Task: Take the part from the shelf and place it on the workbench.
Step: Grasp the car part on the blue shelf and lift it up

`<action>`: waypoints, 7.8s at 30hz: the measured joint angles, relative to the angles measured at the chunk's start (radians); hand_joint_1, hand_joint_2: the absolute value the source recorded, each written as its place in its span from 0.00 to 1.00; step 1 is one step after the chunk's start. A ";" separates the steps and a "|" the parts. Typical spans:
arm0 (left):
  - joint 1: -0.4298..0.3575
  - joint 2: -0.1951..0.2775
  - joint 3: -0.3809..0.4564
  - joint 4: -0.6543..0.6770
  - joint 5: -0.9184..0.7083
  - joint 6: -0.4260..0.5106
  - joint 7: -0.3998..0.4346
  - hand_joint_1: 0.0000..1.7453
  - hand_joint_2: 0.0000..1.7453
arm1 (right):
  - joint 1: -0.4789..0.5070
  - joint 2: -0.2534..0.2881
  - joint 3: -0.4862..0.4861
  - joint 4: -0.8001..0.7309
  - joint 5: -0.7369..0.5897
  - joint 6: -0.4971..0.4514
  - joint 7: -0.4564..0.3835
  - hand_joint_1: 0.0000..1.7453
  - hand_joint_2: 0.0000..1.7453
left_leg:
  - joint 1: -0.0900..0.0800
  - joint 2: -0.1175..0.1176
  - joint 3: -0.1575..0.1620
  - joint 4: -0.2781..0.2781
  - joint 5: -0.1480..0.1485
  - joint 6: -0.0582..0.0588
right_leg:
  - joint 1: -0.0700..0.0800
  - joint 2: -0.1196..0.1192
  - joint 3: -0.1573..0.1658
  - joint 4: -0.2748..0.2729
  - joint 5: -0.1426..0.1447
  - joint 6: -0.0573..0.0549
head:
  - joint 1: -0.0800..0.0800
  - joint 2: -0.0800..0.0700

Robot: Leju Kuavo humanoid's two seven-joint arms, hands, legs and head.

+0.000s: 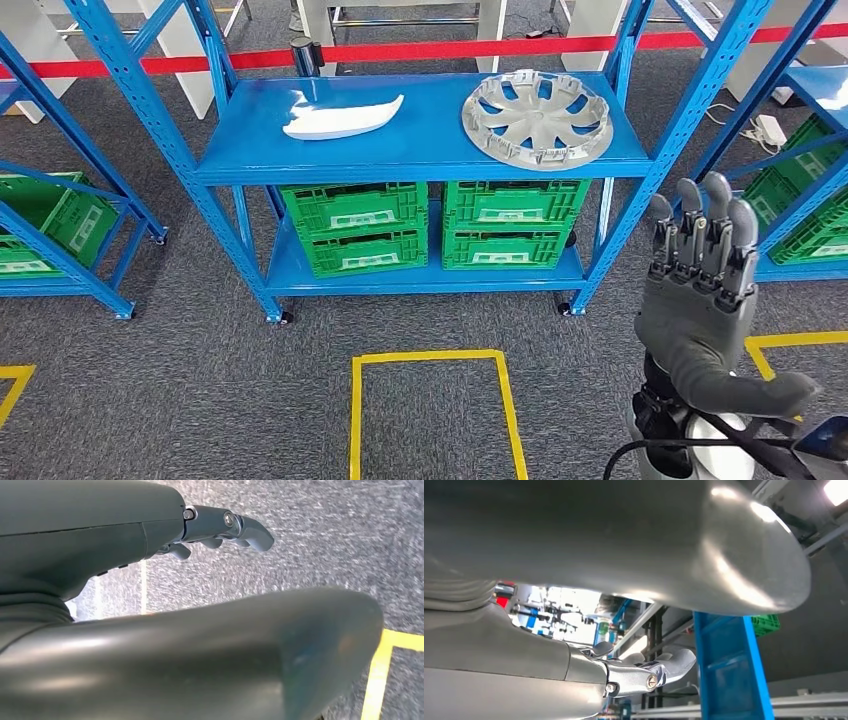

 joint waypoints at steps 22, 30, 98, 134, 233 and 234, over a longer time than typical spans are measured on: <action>-0.003 -0.006 0.015 0.001 0.000 -0.035 -0.043 0.00 0.00 | 0.002 0.001 0.028 -0.027 0.016 0.001 0.000 0.00 0.00 | 0.000 0.000 0.000 0.000 0.000 0.000 | 0.000 0.000 0.000 0.000 0.000 0.000 | 0.000 0.000; -0.003 -0.003 0.015 0.001 -0.001 -0.040 -0.049 0.00 0.00 | -0.001 0.001 0.042 -0.027 0.013 -0.006 0.000 0.00 0.00 | -0.006 0.000 -0.002 0.006 -0.005 0.008 | -0.006 0.000 0.000 -0.004 0.002 0.005 | -0.001 0.000; -0.016 -0.009 0.023 0.001 -0.004 -0.054 -0.081 0.00 0.00 | -0.043 0.001 0.087 -0.021 0.007 -0.020 0.001 0.00 0.00 | 0.006 0.007 -0.007 -0.007 0.007 0.029 | -0.007 -0.001 -0.119 0.214 -0.074 0.023 | 0.005 0.000; -0.013 -0.005 0.027 0.006 -0.005 -0.051 -0.084 0.00 0.00 | -0.042 0.000 0.130 0.009 0.015 -0.057 0.002 0.00 0.00 | 0.005 0.008 0.030 0.001 -0.029 0.021 | -0.002 -0.002 -0.170 0.156 0.043 0.008 | 0.011 0.000; -0.014 -0.035 0.029 0.009 -0.073 -0.040 -0.081 0.00 0.00 | -0.228 -0.334 0.369 0.670 0.677 -0.357 0.500 0.00 1.00 | 0.000 0.008 0.017 -0.008 -0.020 -0.010 | -0.001 0.001 -0.105 0.037 0.064 -0.015 | 0.006 0.000; -0.014 -0.035 0.029 0.009 -0.073 -0.040 -0.081 0.00 0.00 | -0.228 -0.343 0.371 0.671 0.676 -0.346 0.508 0.00 1.00 | 0.000 0.008 0.017 -0.008 -0.020 -0.009 | -0.001 0.001 -0.105 0.036 0.064 -0.015 | 0.006 0.000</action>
